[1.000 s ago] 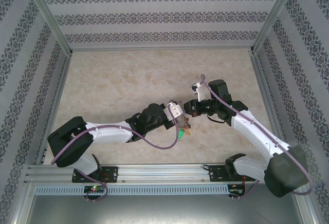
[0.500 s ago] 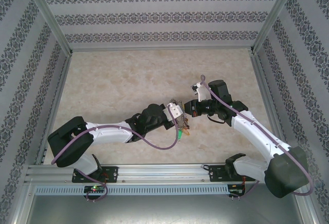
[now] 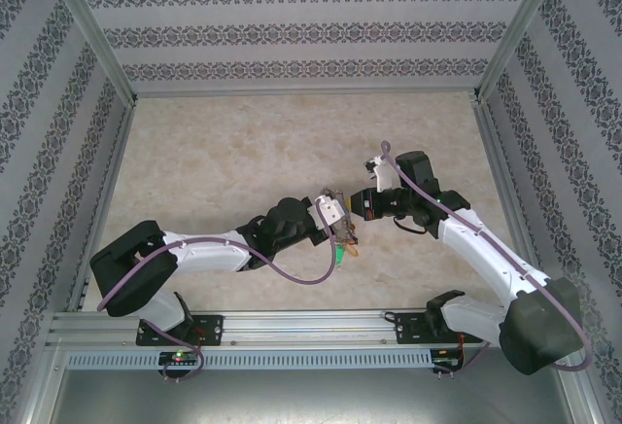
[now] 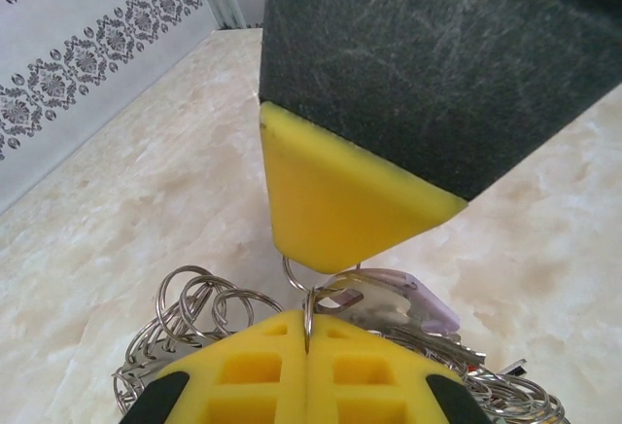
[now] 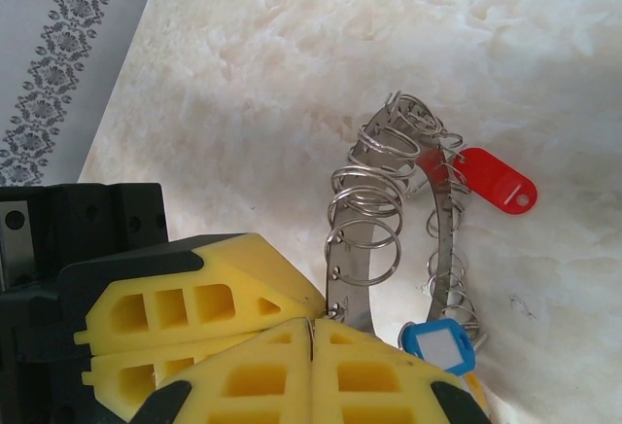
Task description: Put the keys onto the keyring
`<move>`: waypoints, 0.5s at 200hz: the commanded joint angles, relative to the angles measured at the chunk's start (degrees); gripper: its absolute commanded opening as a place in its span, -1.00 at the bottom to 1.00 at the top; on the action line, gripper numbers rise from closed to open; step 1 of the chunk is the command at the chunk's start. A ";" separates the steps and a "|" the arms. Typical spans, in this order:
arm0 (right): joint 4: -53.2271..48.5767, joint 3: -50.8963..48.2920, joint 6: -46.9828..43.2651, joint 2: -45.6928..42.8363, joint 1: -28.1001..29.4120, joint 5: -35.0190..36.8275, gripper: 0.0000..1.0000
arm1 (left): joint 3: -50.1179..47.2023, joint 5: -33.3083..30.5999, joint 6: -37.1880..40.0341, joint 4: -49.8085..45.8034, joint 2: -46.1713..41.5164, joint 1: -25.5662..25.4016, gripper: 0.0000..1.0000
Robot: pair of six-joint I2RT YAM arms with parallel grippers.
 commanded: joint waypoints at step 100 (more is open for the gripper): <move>3.33 0.89 1.31 -0.10 -2.32 -5.60 -1.00 | -0.24 -1.78 -0.12 1.01 0.84 0.69 -0.99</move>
